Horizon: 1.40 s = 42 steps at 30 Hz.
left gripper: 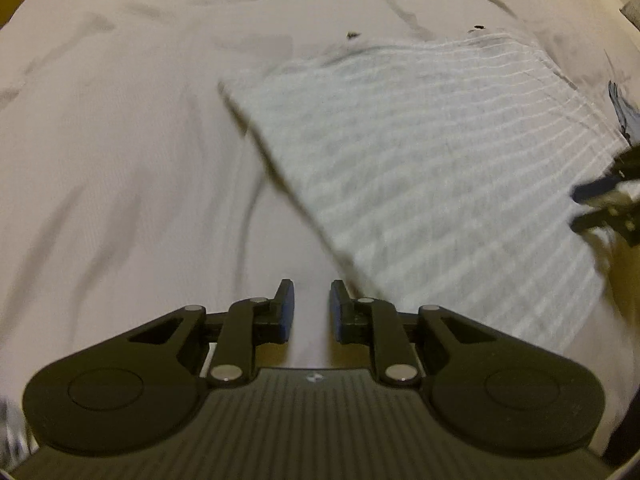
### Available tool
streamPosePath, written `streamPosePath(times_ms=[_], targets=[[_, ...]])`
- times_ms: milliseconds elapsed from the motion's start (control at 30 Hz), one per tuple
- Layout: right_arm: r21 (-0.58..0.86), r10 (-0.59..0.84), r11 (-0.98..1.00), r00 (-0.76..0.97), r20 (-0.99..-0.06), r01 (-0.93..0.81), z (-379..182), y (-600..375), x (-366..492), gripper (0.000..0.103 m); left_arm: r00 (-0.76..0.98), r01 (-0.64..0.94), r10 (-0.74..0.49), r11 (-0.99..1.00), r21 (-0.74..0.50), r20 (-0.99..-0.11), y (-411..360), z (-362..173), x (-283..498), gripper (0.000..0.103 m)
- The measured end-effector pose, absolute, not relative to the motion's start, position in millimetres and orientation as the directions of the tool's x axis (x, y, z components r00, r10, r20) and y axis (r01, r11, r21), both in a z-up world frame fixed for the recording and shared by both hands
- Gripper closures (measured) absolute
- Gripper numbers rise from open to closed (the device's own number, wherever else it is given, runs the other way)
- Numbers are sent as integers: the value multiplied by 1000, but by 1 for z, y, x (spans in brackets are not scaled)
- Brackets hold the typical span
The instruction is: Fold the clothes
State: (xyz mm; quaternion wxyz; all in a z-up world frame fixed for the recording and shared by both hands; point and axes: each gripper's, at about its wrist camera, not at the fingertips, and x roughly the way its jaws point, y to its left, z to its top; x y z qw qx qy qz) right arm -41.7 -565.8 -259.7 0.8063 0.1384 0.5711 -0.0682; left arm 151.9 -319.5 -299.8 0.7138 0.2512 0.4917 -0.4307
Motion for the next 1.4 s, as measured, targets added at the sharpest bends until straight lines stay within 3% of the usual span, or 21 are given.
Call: streamPosePath(times_ms=[133, 267, 433, 633, 900, 1167, 1400], targets=[[111, 13, 943, 298, -954, 314, -255, -544, -80, 56, 143, 859, -370, 507, -70, -918, -291, -289, 142, 88], [75, -32, 924, 270, -962, 376, -249, -527, -96, 56, 174, 918, -418, 395, -7, -892, -293, -269, 109, 86], [80, -73, 881, 303, -950, 466, -235, -516, -102, 53, 120, 960, -488, 279, -24, -864, -312, -265, 69, 81], [109, -69, 872, 341, -938, 476, -226, -503, -112, 52, 111, 964, -357, 265, 13, -927, -305, -301, 54, 80], [122, -109, 832, 375, -921, 541, -217, -488, -149, 49, 177, 973, -305, 197, 120, -936, -274, -271, 39, 80], [88, -182, 775, 355, -917, 626, -189, -480, -182, 39, 234, 972, -313, 97, 214, -921, -274, -236, 19, 78], [73, -222, 754, 359, -907, 652, -173, -462, -177, 27, 251, 963, -346, -10, 271, -904, -285, -225, 32, 64]])
